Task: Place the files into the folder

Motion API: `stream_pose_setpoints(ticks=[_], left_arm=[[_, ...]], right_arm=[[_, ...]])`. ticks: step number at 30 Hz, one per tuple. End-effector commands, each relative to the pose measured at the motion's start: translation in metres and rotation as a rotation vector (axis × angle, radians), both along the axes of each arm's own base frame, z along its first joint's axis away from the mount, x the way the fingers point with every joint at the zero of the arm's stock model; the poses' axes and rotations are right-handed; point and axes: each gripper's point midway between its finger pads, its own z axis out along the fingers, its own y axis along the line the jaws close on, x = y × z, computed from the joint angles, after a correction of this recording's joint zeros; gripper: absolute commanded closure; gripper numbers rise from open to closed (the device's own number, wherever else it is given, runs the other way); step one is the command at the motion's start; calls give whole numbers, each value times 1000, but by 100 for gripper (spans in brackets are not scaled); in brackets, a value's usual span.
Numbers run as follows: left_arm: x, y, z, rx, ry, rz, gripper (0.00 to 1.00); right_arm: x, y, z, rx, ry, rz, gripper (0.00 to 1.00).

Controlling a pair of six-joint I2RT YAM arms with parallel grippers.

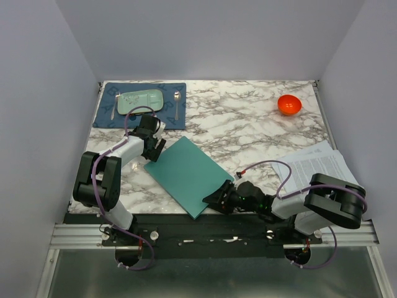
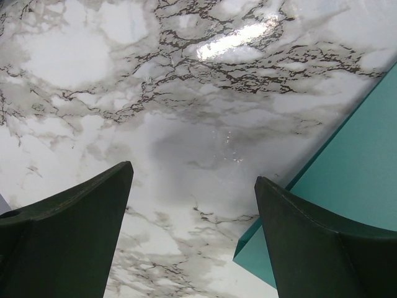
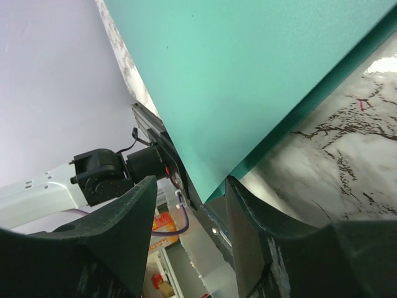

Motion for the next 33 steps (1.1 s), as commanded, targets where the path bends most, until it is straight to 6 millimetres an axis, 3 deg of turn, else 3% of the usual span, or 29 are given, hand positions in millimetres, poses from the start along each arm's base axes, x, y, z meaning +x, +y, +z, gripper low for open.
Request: stream_pose_setpoints(ticks=[1,12,16,19,22,23,25,26,27,28,29,30,31,32,33], left_arm=[[-15,-1,-17,-12,70,-19,5],[-30,-10,-41,-23,170,-66,7],[-32,-15,-40,-48,175,-84,8],[-33,-20,-37,-71,181,-102,8],[-31,-23,-30,-84,178,-111,8],[-28,-26,-23,-96,170,-115,8],[-25,-30,-13,-116,157,-118,8],[-19,-35,4,-138,134,-126,7],[-15,-37,15,-154,117,-122,7],[-10,-38,28,-162,97,-117,4],[0,-40,57,-180,48,-111,2],[6,-41,74,-207,22,-107,1],[12,-35,92,-229,-11,-75,1],[23,-30,129,-249,-78,-63,1],[27,-31,147,-292,-104,-62,1]], right_arm=[[10,5,7,19,-30,-39,44],[28,24,2,58,-60,-84,46],[31,28,1,72,-66,-91,49],[35,29,5,83,-88,-100,55],[37,31,14,86,-133,-89,73],[38,30,16,74,-157,-90,84],[40,28,25,53,-182,-93,91],[43,27,28,29,-222,-94,99],[42,22,19,-45,-221,-85,99],[44,23,36,-39,-261,-89,100],[52,29,51,-72,-338,-93,99],[51,21,39,-191,-339,-81,99],[54,21,56,-215,-389,-84,99],[63,29,82,-260,-483,-110,100],[61,16,71,-391,-486,-97,99]])
